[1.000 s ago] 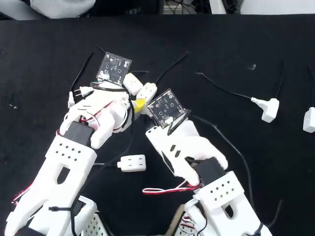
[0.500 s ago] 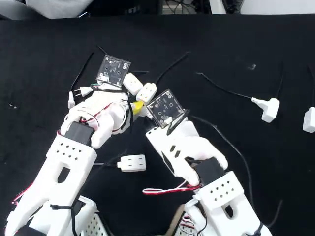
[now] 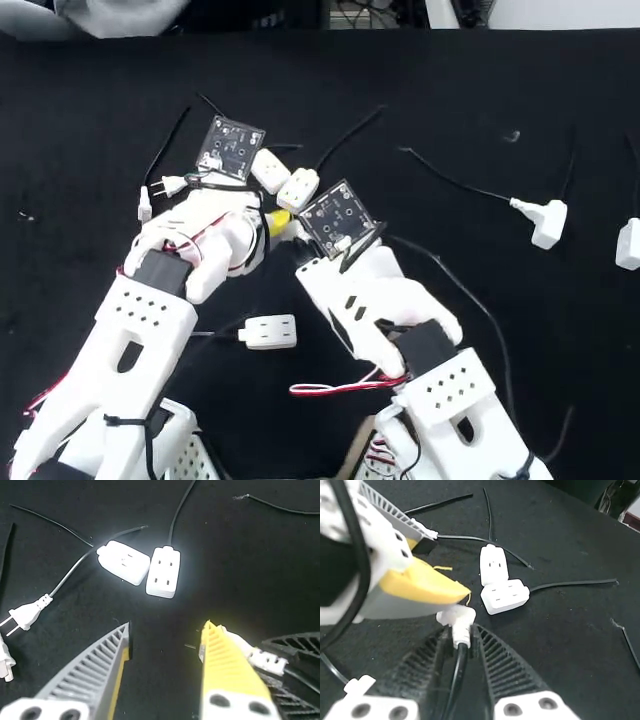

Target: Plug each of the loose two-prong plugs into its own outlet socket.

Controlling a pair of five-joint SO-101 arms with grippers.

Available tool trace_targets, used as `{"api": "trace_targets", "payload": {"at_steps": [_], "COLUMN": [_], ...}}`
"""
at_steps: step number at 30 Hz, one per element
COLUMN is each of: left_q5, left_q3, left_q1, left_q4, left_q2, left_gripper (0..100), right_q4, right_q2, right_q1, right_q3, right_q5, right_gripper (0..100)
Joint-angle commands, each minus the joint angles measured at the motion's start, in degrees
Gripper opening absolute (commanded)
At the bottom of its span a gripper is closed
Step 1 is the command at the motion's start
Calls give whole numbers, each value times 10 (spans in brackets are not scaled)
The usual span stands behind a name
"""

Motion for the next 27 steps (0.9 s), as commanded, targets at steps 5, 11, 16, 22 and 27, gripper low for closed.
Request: {"api": "trace_targets", "payload": {"at_steps": [5,11,16,22,27], "left_q5": [-5,-4,-2,-5,-63], "left_q3": [-3,-5,-6,-6,58], "left_q1": [0,0,-55,-213,-342], "left_q4": [-4,-4,-4,124,195], "left_q2": [-6,-7,-63,-174,-217], "left_gripper": [230,230,230,230,230], "right_q4": [-1,-2,6,78,210], "right_q2": [-17,-17,-17,-15,-13], "right_q1": [-4,-3,-2,-4,-22], "right_q3": [-41,-39,-37,-75,-135], "right_q5": [-7,-7,-5,56,175], "right_gripper": [11,11,11,11,11]}}
